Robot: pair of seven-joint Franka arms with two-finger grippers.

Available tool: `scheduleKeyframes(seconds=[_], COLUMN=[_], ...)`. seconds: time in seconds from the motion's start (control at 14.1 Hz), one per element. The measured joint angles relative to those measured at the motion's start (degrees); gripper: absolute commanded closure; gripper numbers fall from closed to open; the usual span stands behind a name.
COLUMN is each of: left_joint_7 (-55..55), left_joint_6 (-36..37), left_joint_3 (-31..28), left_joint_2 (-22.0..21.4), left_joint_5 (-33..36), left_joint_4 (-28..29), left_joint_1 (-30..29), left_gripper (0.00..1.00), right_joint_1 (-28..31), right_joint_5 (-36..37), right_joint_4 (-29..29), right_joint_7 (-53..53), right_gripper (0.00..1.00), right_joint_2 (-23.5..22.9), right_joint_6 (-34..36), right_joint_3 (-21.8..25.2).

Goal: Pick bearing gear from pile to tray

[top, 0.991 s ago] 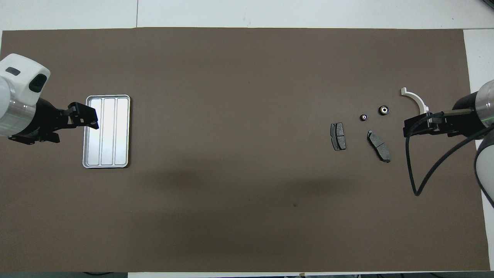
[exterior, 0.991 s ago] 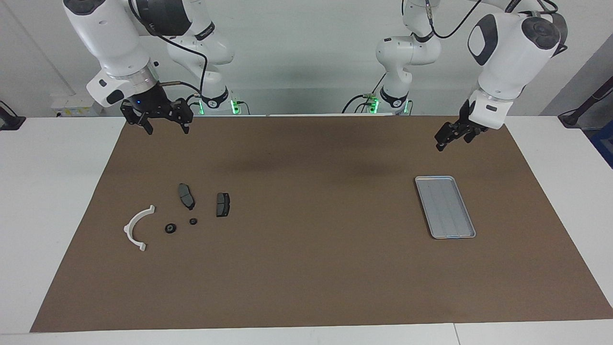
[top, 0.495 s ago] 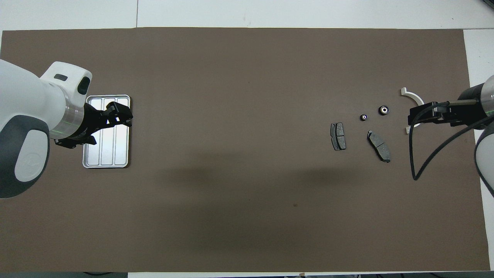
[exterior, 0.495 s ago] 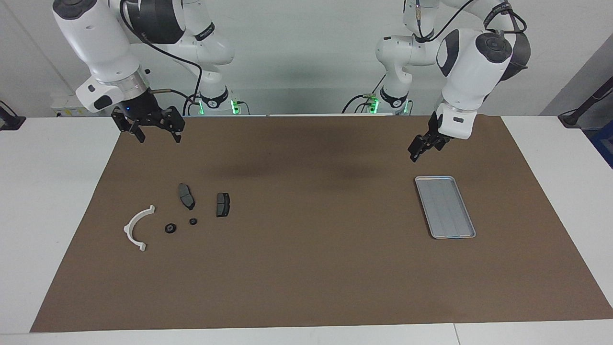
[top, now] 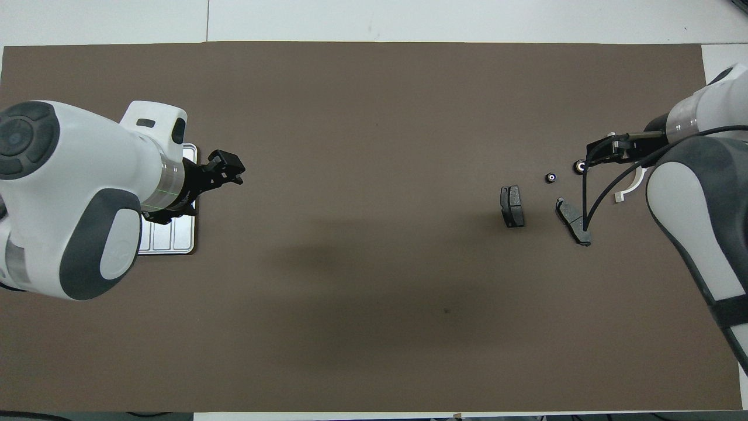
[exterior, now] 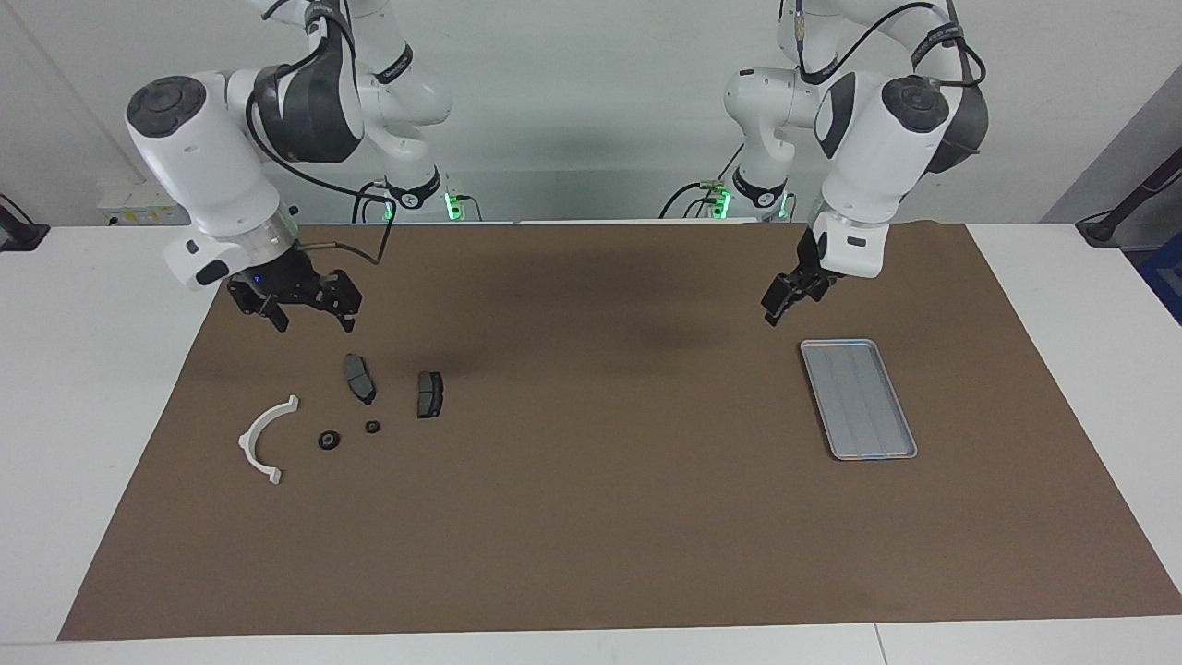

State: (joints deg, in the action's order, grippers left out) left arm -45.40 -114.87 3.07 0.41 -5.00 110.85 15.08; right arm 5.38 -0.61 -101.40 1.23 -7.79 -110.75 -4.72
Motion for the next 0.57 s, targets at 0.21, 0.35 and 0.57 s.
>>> scheduleKeyframes(seconds=[0.21, 0.35, 0.57], left_joint_7=[-1.67, -2.34, -2.86], left_joint_6=[-4.31, -6.53, -10.05], left_joint_3=[-0.06, -0.03, -0.03], left_joint_2=[0.85, 1.55, 1.88], left_joint_5=[-0.61, -0.65, -0.67], left_joint_4=[2.38, 3.49, 5.61], left_joint_1=[1.14, 2.04, 2.65], left_gripper=[0.00, 0.00, 0.00], right_joint_1=[1.11, 1.29, 1.29], right_joint_5=[1.18, 1.83, 2.46], right_joint_4=[-0.26, -0.30, -0.34], right_joint_7=[-1.78, -2.26, -3.08], right_gripper=[0.00, 0.00, 0.00], right_joint_2=[-4.42, -6.94, -10.18], right_joint_6=[-5.94, -8.89, -13.31], right_joint_3=[0.03, 0.05, 0.05])
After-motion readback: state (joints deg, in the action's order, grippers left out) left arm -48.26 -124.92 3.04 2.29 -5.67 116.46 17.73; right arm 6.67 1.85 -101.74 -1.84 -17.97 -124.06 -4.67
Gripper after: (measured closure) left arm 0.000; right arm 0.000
